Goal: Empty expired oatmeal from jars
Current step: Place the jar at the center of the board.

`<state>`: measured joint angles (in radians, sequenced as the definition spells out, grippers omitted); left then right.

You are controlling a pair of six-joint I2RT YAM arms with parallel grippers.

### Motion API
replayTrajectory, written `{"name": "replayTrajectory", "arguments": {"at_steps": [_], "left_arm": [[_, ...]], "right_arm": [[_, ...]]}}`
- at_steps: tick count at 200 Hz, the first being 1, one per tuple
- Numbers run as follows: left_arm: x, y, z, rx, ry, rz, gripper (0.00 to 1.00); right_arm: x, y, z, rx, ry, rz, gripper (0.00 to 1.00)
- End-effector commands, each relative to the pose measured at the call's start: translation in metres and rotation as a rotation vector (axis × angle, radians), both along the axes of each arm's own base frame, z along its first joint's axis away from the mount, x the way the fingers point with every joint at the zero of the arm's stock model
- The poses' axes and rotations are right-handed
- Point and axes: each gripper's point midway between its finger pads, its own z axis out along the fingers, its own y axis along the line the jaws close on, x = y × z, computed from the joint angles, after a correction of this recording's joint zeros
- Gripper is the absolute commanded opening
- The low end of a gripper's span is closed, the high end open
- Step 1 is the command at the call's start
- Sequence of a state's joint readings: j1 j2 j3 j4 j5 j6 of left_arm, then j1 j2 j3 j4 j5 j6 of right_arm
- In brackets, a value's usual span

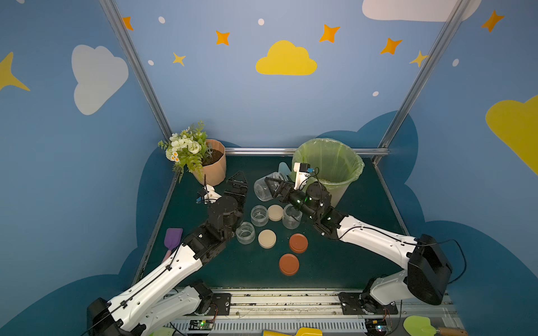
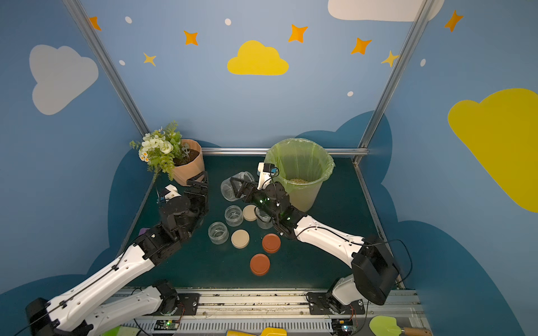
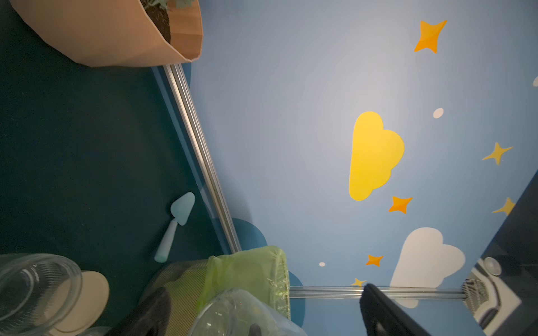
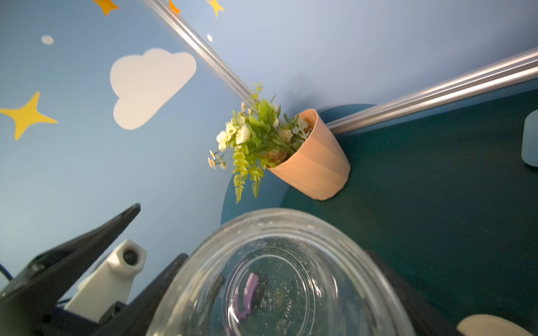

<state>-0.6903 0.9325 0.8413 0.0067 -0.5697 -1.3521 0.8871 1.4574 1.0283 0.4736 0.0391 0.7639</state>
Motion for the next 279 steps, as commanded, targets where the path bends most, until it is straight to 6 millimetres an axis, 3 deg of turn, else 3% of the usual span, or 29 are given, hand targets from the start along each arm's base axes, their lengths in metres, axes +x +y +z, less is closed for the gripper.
{"name": "replayTrajectory", "arguments": {"at_steps": [1,55,121,170,210,279], "left_arm": [[-0.005,0.019,-0.012,0.166,0.039,0.037,1.00],[-0.015,0.046,-0.040,0.423,0.117,0.079,1.00],[-0.015,0.046,-0.069,0.783,0.209,-0.017,1.00],[-0.024,0.061,-0.095,0.869,0.282,0.000,1.00],[-0.040,0.083,-0.113,0.852,0.328,0.077,1.00],[-0.060,0.098,-0.136,0.817,0.323,0.078,1.00]], "right_arm": [[-0.021,0.001,0.036,-0.013,-0.085,0.091,0.13],[-0.053,0.001,-0.003,-0.245,-0.084,0.202,0.11],[-0.112,0.024,-0.069,-0.521,-0.144,0.427,0.13],[-0.144,0.037,-0.113,-0.688,-0.223,0.532,0.18],[-0.146,0.038,-0.146,-0.761,-0.236,0.529,0.16],[-0.162,0.048,-0.194,-0.889,-0.302,0.542,0.18]]}}
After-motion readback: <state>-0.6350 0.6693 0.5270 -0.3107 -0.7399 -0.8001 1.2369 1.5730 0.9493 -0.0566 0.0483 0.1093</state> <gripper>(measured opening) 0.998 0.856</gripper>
